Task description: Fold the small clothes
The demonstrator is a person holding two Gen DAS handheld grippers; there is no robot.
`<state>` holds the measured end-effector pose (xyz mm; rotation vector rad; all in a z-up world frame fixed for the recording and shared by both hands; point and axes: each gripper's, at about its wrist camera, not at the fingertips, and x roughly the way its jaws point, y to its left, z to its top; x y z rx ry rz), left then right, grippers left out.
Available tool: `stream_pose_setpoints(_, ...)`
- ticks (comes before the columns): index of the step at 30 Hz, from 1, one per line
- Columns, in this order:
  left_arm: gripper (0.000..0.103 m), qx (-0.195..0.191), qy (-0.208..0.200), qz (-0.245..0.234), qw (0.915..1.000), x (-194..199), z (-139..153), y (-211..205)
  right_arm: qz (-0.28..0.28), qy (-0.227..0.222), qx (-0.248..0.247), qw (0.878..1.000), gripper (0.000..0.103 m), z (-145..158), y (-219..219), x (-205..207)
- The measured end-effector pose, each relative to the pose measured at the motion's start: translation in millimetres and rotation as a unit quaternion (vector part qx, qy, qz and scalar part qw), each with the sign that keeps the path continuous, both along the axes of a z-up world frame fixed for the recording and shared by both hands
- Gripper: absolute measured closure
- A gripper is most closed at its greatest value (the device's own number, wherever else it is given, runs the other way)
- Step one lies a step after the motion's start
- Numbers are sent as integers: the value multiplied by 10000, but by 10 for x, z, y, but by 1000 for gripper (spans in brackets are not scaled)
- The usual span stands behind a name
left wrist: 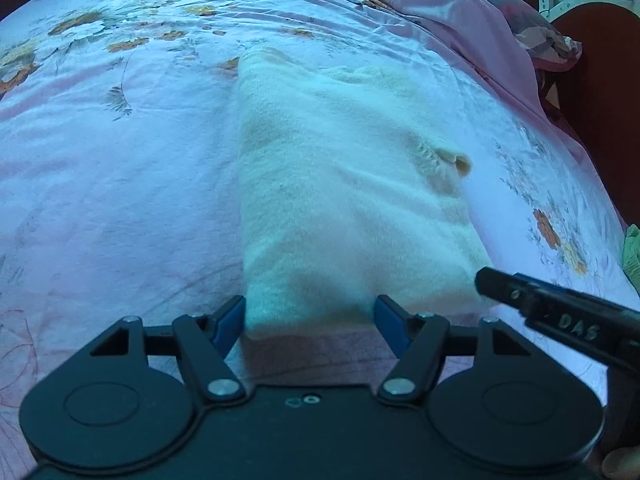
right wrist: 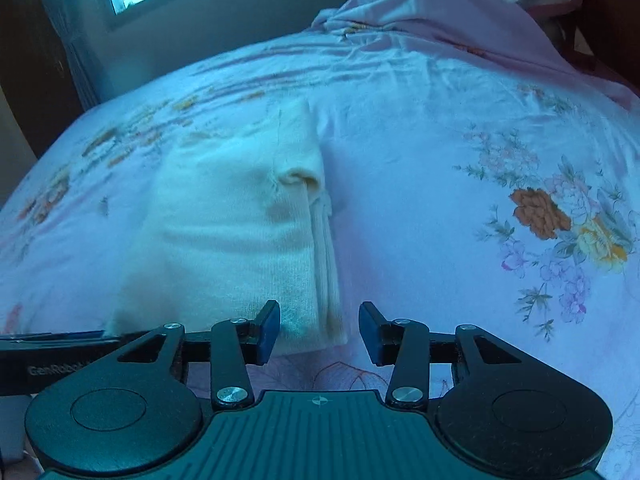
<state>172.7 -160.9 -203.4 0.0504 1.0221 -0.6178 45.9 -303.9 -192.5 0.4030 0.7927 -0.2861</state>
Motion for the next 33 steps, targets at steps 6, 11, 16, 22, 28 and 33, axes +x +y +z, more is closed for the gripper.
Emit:
stream_pose_setpoints(6,34,-50,-184,106,9998,-46,179,51,40,-49,150,9999,59,62,13,-70)
stream_pose_setpoints(11,28,-116,-290,87,9995,34,306,28,7,-121,216,9997,33,99,-18,-33)
stream_pose_setpoints(16,25,-229,-221,164,9994,239,330,56,110,-211,139,9996,29,125,-32,70)
stream_pose_setpoints(22,25,-385,0,332,9987,538,262,91,14,-134,406,9991,29,3,-174,269)
stream_pose_setpoints(28,31,-305,55,280,9991,683,107,-31,67,-462,-31,9989,30,87,-149,421)
stream_pose_setpoints(33,38,-184,-2,-90,9998,546,-80,-255,485,-702,-240,9961,50,162,31,531)
